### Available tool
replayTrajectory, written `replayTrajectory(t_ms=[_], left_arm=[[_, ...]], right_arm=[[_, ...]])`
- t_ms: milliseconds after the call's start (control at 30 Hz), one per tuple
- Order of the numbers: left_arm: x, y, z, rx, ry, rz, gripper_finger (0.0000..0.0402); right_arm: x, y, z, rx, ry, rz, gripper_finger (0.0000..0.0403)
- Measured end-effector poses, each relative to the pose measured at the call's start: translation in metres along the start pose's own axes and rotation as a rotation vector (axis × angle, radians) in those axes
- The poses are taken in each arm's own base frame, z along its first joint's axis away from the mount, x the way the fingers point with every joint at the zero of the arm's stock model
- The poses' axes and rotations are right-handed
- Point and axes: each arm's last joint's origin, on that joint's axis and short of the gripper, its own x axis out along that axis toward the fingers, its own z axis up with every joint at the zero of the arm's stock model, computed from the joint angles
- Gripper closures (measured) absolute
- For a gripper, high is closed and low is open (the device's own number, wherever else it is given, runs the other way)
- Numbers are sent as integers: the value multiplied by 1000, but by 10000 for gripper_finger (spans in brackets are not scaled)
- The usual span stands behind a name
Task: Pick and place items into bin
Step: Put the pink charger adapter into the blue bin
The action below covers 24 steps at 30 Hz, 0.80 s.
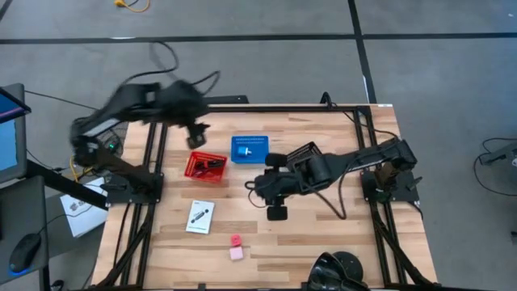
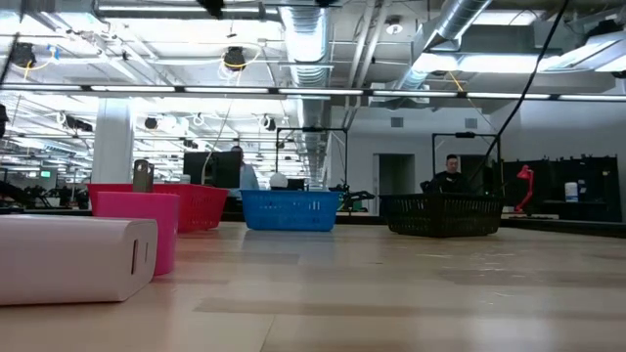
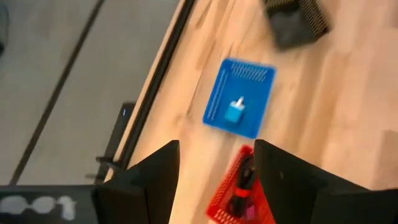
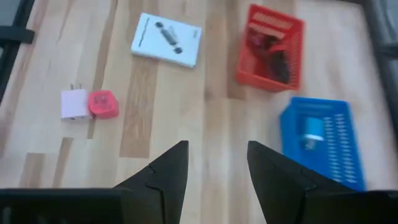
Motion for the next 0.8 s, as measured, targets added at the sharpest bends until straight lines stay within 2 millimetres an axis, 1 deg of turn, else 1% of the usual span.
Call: replayTrajectory(t_ms=[100,167,233,300,333,400,500,633,700,800], left_arm=[[-35,-13,-15,13,-104,-13,206],[-51,-20,-24,13,-150,-3,206],[-60,-27,-34,0,-163,45,206],[-59,-35,-48,0,-172,82,206],[-55,-40,-56,7,-166,85,206],[-41,-55,-74,40,-151,64,206],[-13,-77,-106,91,-127,43,206],[22,-97,-146,98,-168,44,206],[37,-109,-160,91,-211,-4,206],[54,-127,-176,62,-293,-112,206]], right_arm=[[28,3,-12,10,-10,52,242],[45,5,-20,23,-28,154,242],[59,8,-27,33,-64,290,242],[70,9,-32,39,-119,386,242],[74,9,-34,40,-146,407,242],[80,9,-38,44,-172,409,242],[89,10,-47,39,-177,404,242],[103,17,-62,35,-251,412,242],[110,19,-69,45,-318,418,242],[116,20,-77,50,-470,419,242]])
